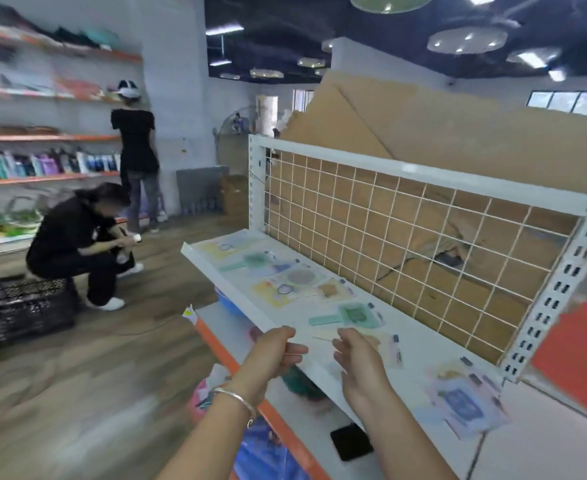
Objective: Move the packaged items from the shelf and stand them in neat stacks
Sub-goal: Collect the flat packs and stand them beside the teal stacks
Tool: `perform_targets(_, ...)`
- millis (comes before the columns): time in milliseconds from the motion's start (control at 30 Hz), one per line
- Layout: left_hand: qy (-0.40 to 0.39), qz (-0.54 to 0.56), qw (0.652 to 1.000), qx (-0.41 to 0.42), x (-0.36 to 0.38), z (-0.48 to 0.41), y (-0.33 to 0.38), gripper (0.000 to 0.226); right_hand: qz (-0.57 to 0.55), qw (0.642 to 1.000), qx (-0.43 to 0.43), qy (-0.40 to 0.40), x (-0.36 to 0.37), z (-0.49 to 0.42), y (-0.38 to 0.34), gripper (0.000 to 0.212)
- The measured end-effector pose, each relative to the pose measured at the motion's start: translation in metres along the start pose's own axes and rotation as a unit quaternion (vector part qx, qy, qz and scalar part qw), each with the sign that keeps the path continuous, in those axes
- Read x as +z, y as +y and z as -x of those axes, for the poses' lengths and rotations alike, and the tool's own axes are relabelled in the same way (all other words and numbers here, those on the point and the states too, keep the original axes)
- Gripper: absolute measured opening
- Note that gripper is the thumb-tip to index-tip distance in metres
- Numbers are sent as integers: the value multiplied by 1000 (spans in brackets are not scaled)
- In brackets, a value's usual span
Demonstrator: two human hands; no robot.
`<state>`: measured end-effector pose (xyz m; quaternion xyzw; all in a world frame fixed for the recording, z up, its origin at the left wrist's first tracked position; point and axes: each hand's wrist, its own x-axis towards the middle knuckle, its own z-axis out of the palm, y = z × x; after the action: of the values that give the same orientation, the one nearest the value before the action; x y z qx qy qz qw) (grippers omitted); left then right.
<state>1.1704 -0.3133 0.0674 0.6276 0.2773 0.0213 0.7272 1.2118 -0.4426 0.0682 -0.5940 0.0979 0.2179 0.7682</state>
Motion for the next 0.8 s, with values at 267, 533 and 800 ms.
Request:
perform_targets(267, 12, -17, 1000, -17, -63, -43, 3, 23, -32, 998, 55, -7, 70, -48, 11, 14)
perform_targets(533, 37, 1, 999, 4, -93, -135, 45, 21, -65, 996, 64, 23, 116, -156, -9, 8)
perform_targets(800, 61, -30, 998, 14, -83, -242, 91, 12, -37, 993, 80, 83, 123, -267, -33, 8)
